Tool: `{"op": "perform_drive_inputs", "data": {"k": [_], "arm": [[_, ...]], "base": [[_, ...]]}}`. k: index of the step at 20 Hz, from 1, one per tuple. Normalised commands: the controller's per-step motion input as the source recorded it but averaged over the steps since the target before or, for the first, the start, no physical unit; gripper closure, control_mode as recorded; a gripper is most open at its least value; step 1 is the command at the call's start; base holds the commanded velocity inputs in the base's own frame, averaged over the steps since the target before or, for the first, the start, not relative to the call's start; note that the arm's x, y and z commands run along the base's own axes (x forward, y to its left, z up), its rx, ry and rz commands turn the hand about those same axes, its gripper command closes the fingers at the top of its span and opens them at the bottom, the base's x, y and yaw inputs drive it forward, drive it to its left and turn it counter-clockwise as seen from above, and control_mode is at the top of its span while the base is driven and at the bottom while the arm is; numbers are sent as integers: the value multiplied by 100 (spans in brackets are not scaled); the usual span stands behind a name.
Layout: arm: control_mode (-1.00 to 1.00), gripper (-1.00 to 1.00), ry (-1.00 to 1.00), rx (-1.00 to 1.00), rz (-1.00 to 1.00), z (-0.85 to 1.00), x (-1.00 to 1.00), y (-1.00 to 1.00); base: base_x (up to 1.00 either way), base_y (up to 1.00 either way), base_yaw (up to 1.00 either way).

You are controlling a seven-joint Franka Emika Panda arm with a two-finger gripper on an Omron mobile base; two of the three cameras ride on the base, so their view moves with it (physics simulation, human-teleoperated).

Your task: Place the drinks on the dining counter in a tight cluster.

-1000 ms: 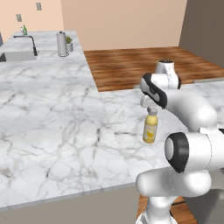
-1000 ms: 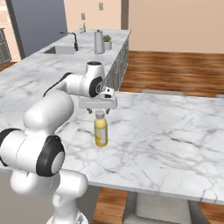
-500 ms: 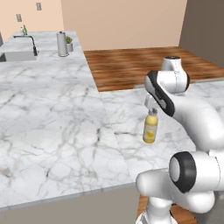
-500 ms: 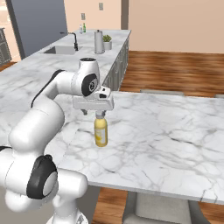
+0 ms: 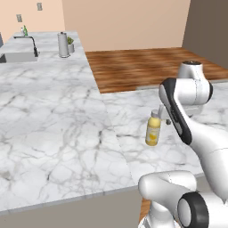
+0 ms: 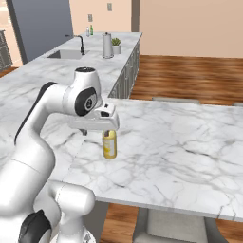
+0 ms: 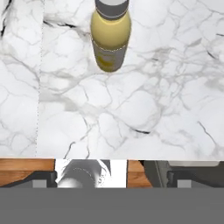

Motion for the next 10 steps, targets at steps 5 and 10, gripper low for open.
{"op": "perform_drive_inputs", "data": {"k": [5,10], "arm": [[-100,-100,-4,0,0,72,-48,0],[-100,-100,-3,0,0,51,-9,0]], "base": [[0,0,0],[0,0,0]]}}
